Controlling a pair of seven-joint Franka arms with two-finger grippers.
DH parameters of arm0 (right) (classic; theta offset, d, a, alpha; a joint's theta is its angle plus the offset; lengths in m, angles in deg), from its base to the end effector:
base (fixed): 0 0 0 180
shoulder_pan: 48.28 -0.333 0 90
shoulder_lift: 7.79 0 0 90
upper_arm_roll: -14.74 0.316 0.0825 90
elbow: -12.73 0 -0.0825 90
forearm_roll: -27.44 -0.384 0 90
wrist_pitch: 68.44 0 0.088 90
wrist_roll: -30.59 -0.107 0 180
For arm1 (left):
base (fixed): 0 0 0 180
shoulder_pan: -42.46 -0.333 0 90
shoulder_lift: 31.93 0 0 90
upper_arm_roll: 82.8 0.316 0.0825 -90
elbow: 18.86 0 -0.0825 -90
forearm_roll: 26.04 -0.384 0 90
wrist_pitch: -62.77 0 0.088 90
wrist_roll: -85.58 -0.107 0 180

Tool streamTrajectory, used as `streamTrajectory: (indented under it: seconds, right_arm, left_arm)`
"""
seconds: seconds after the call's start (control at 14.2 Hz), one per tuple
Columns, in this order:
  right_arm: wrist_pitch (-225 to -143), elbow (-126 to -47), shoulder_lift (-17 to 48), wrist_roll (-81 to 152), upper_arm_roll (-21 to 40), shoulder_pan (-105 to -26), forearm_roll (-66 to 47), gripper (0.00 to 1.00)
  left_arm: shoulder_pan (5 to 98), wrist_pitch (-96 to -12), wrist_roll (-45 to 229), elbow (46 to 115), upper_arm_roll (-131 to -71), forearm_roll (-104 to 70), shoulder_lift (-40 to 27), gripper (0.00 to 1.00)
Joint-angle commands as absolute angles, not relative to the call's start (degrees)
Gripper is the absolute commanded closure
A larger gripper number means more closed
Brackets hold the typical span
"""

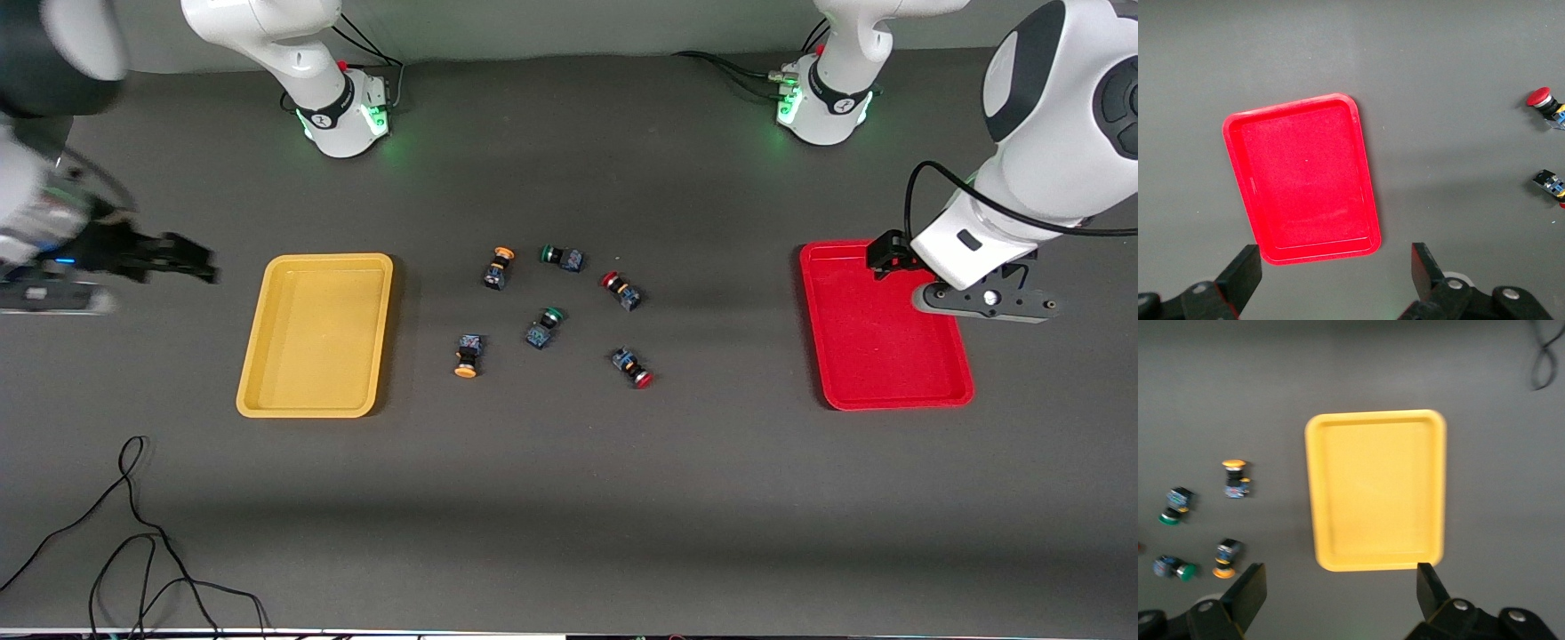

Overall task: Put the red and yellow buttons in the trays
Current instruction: 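Move both grippers from the trays toward the cluster of buttons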

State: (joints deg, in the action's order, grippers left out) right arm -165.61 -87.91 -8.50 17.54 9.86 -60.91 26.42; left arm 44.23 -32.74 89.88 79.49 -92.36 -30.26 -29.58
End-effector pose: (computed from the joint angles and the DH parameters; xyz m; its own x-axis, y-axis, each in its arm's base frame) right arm 0.5486 0.0761 0.5539 0.9942 -0.0947 -0.0512 -0.0952 -0.9954 -0.0072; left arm 0.5566 -0.1026 0.5411 0.9880 -0.1293 -0.0849 -0.1355 -0.9881 -0.0721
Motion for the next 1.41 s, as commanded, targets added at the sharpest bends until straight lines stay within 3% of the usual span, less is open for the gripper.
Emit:
streamTrajectory:
  seconds: [0.0, 0.21, 0.56, 0.77, 1.05, 1.34]
  right_arm:
    - [-175.72, -102.10, -15.69, 1.92, 9.56, -70.47, 26.04, 0.00]
    - [-182.06, -107.31, -14.92, -19.36, 9.56, -81.63, 26.04, 0.00]
    - [-188.05, -109.70, -11.49, -40.94, 9.56, -94.23, 26.04, 0.00]
    - [-188.93, -113.03, -12.10, -41.05, 9.56, -95.47, 26.21, 0.00]
    - [-200.86, -121.81, -11.49, -41.40, 9.56, -95.56, 26.30, 0.00]
    - [-210.36, -122.80, -3.42, -41.57, 9.47, -95.56, 26.30, 0.00]
  left_arm:
    - [43.96, -34.17, 89.88, 79.40, -91.94, -30.08, -30.43, 0.00]
    - [45.79, -34.00, 92.24, 82.22, -92.82, -27.81, -31.93, 0.00]
    - [52.63, -36.01, 104.17, 82.22, -93.44, -22.43, -25.27, 0.00]
    - [60.63, -41.00, 120.96, 82.39, -93.35, -23.91, -18.51, 0.00]
    - [65.56, -49.70, 131.85, 82.83, -93.44, -24.72, -11.38, 0.00]
    - [69.70, -60.67, 143.12, 88.35, -94.14, -19.90, -7.15, 0.00]
